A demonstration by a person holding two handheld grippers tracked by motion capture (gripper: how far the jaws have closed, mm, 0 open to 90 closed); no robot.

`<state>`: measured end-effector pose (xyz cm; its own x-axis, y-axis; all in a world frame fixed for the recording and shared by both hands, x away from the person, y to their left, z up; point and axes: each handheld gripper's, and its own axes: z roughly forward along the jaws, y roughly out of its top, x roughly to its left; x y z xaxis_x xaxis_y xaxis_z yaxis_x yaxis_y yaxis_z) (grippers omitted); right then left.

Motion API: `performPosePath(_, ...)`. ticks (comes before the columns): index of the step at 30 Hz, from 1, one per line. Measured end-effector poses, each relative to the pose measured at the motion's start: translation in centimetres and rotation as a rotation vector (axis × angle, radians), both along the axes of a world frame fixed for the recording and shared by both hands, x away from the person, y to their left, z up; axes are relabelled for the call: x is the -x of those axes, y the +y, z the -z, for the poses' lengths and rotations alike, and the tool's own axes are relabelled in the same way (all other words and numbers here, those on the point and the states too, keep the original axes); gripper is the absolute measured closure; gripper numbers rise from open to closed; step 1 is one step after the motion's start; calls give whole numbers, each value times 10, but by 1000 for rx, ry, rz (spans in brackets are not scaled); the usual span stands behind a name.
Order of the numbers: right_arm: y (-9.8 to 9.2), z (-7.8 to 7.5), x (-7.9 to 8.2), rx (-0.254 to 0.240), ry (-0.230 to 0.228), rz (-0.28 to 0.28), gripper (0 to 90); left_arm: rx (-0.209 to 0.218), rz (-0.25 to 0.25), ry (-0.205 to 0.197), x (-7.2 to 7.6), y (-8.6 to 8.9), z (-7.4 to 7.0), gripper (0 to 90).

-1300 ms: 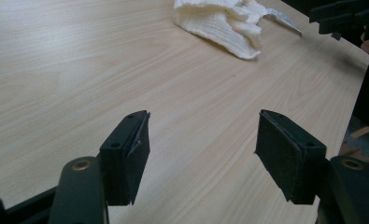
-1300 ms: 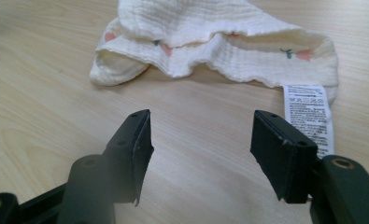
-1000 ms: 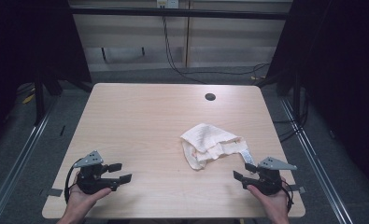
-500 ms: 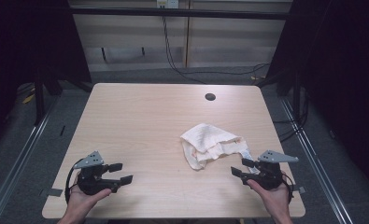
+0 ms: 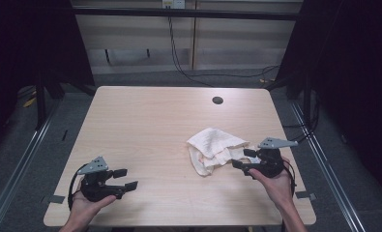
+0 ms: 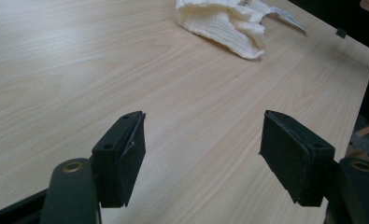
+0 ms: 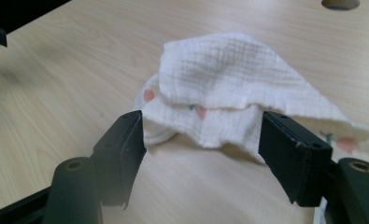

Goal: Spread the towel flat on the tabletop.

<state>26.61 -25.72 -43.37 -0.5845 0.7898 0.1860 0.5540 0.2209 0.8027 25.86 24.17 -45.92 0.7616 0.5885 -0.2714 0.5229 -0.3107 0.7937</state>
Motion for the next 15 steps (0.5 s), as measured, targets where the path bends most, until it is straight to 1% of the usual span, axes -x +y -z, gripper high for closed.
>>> performPosePath(1,0,0,0,0,0,0,312,0,1,0,0,0,0,308)
performPosePath(2,1,-3,-9,18,-1,-5,308,-3,-3,-1,-1,0,0,308)
performPosePath(4,3,-5,-17,37,2,-4,305,-3,-2,-2,-1,0,0,308)
performPosePath(5,4,-6,-21,58,-5,2,305,-3,-7,-3,-1,0,0,309)
performPosePath(6,4,-6,-21,58,-5,2,305,-3,-7,-3,-1,0,0,308)
performPosePath(7,6,-9,-30,78,-16,5,305,-5,-1,-2,-1,1,0,308)
performPosePath(8,6,-9,-30,78,-16,5,305,-5,-1,-2,-1,1,0,309)
performPosePath(9,7,-10,-34,78,-12,1,305,-7,-1,-2,-2,1,0,309)
performPosePath(10,8,-11,-44,80,-12,-8,320,-7,-1,-2,-2,1,0,309)
performPosePath(12,9,-12,-47,76,-5,-12,329,-7,-1,-2,-1,1,0,308)
performPosePath(13,10,-11,-56,90,1,-12,336,-5,-2,-3,-1,0,0,309)
performPosePath(15,11,-8,-62,90,12,-19,342,-8,3,-7,-1,1,0,309)
